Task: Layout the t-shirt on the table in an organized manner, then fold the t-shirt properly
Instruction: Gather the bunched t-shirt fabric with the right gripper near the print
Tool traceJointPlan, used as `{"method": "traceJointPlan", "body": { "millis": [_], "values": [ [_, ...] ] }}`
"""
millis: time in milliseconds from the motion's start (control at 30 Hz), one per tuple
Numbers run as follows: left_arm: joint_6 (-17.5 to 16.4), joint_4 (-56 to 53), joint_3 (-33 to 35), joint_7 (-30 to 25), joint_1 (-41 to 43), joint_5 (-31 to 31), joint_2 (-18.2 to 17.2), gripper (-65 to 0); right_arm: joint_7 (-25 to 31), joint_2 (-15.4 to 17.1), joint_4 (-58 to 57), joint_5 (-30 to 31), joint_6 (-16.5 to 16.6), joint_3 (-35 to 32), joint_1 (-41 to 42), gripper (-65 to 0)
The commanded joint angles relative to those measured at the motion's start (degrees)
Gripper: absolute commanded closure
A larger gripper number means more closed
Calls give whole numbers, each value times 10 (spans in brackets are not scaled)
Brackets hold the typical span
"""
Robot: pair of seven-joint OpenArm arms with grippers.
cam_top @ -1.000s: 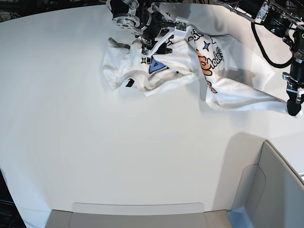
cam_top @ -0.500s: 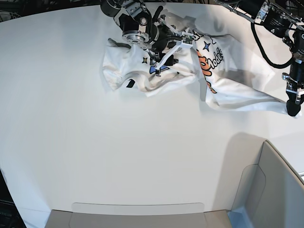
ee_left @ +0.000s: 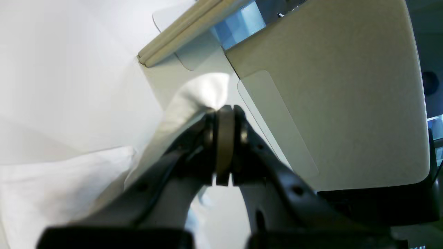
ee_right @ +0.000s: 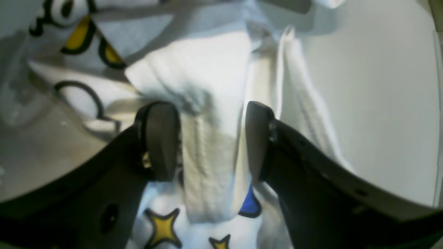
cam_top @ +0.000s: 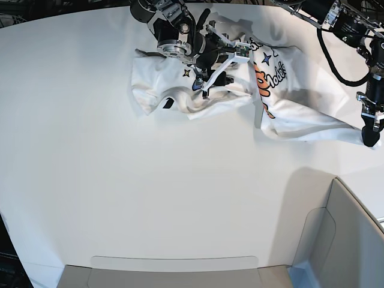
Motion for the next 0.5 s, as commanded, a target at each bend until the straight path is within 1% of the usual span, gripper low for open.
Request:
{"method": "traceJointPlan", "body": {
  "millis": [0, 200, 367, 400, 467],
  "values": [
    [-5, 7, 2, -8, -5, -13, -8, -2, 12, -7, 15, 5, 7, -1, 5, -312],
    [-5, 7, 3, -8, -7, -13, -8, -2, 11, -7, 9, 5, 7, -1, 10, -312],
    [-4, 7, 3, -8, -9, -13, -8, -2, 12, -7, -26, 5, 7, -1, 25, -304],
    [-4, 7, 3, -8, -9, -13, -8, -2, 12, -7, -32, 5, 7, -2, 28, -287],
    [-4, 7, 3, -8, -9, -13, -8, -2, 12, -7, -41, 5, 7, -2, 37, -212]
  ]
}}
